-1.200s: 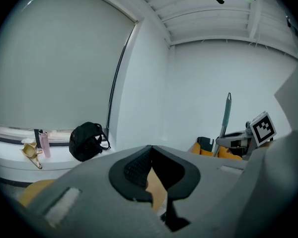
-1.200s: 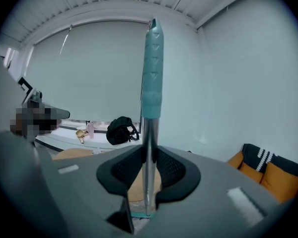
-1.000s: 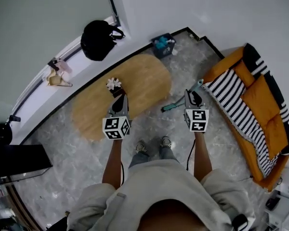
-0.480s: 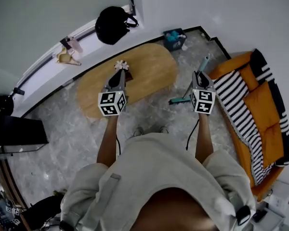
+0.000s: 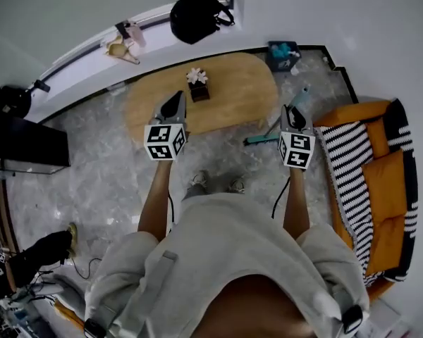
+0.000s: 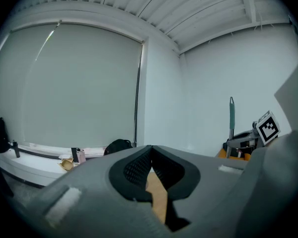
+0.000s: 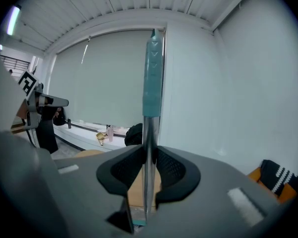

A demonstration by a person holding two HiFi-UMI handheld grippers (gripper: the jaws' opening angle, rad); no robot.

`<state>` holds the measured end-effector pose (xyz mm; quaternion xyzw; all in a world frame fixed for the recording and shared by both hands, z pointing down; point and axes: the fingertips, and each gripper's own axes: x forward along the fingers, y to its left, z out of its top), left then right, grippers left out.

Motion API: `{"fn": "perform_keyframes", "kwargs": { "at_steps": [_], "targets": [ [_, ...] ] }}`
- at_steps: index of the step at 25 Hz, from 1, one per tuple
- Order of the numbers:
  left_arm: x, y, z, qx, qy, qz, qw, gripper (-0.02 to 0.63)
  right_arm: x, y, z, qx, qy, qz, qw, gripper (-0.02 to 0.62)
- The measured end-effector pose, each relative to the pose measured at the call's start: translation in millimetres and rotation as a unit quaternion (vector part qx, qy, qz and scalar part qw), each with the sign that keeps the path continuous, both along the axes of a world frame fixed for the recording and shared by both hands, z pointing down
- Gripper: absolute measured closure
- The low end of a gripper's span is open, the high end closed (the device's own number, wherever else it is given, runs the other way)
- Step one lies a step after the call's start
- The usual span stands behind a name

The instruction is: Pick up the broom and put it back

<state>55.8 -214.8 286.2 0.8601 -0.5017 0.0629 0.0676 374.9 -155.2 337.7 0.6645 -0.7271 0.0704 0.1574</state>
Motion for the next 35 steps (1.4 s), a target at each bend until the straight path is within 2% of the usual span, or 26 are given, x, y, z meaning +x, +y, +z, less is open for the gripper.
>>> {"fn": "perform_keyframes", "kwargs": {
  "at_steps": [6, 13, 19, 25, 35],
  "targets": [
    [-48.0, 27.1, 10.1, -0.012, 0.005, -0.077, 0.9969, 0.603, -30.2, -10.4, 18.9, -0.015, -0.008, -0.053, 0.998, 0.506],
    [-110.3, 47.9, 14.4, -0.017, 0.010, -0.128, 0.9916, 0.603, -92.6, -20.4, 25.9, -0.023, -0.007, -0.101, 0.995, 0.506],
    [-162.8, 49.6, 12.0, -0.005, 0.020, -0.131, 0.9912, 0.603, -148.8, -24.5, 30.9, -0.029, 0.006, -0.112, 0.993, 0.506],
    [-245.5, 56.2, 18.8, -0.011, 0.026, -0.132, 0.9909, 0.603, -222.0, -15.3, 33.9, -0.037, 0.035, -0.110, 0.993, 0.506],
    [-342.2, 61.3, 23.3, -0.019, 0.039, -0.102, 0.9938, 0.603, -335.2, 7.0, 34.3, -0.047, 0.046, -0.103, 0.992, 0.506]
  ]
}}
